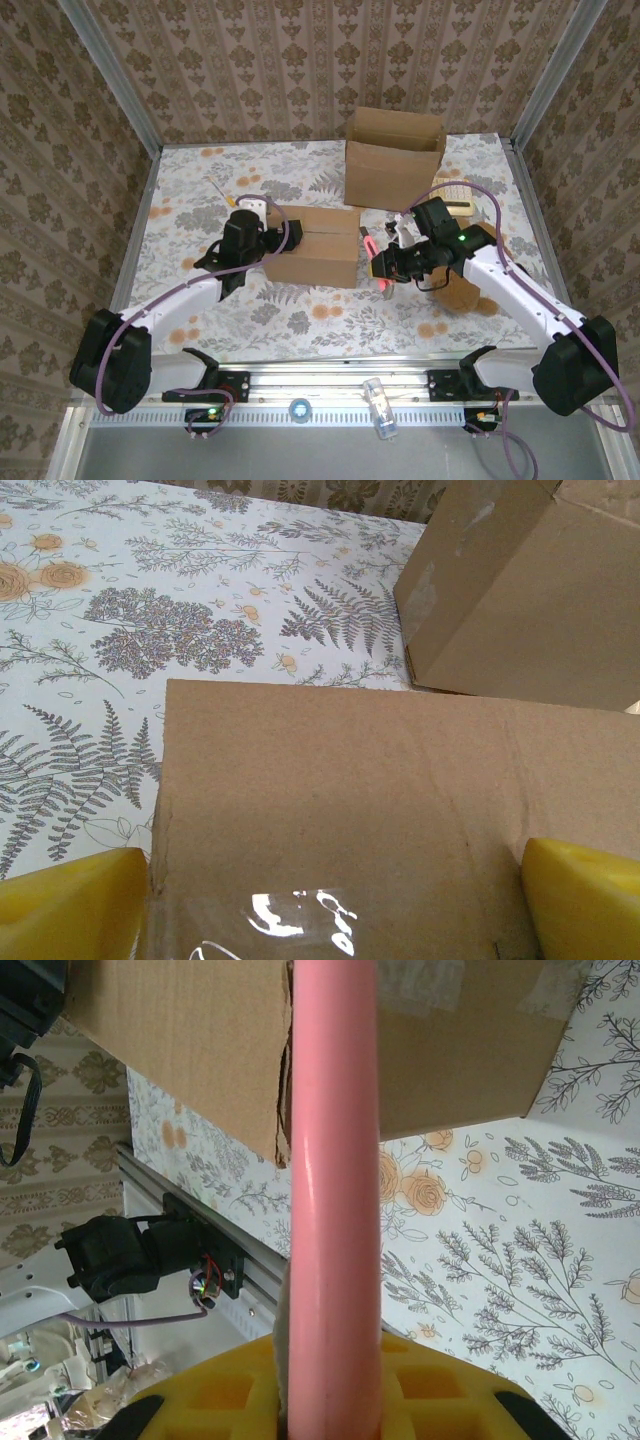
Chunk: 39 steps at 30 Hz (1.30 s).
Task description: Unpack the express box
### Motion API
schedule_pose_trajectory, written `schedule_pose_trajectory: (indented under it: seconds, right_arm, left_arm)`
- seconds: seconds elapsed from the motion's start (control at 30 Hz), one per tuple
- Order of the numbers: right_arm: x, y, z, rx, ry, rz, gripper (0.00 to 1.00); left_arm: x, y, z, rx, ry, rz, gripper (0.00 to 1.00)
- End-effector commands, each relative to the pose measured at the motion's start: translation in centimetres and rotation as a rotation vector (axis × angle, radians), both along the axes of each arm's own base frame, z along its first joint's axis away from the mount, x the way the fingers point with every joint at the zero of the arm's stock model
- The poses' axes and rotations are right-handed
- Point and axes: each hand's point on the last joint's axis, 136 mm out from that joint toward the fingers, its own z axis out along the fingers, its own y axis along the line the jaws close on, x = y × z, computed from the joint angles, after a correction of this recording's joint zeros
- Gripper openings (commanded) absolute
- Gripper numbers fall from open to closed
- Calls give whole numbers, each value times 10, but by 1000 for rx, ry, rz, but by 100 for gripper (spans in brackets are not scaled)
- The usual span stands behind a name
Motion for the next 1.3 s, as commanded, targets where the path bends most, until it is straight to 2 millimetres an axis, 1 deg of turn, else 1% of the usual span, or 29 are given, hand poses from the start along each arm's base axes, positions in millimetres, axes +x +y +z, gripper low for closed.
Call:
schedule_pose_trajectory:
  seconds: [0.0, 0.33, 0.53, 0.9, 1.27]
  right_arm:
    - [-21, 5, 1, 41, 51, 47, 0]
    - [-35, 11, 2, 54, 61, 69, 0]
    - [-42, 14, 3, 61, 63, 75, 0]
    - [-55, 16, -2, 53, 80, 74, 0]
    - [-68, 24, -7, 45, 88, 89, 0]
  left_arm:
    - [-28, 23, -74, 169, 230, 6, 95]
    - [-28, 23, -81, 170, 245, 6, 95]
    - [-28, 22, -81, 167, 246, 6, 95]
    - [-28, 21, -83, 165, 248, 5, 95]
    - [-28, 21, -84, 164, 249, 3, 95]
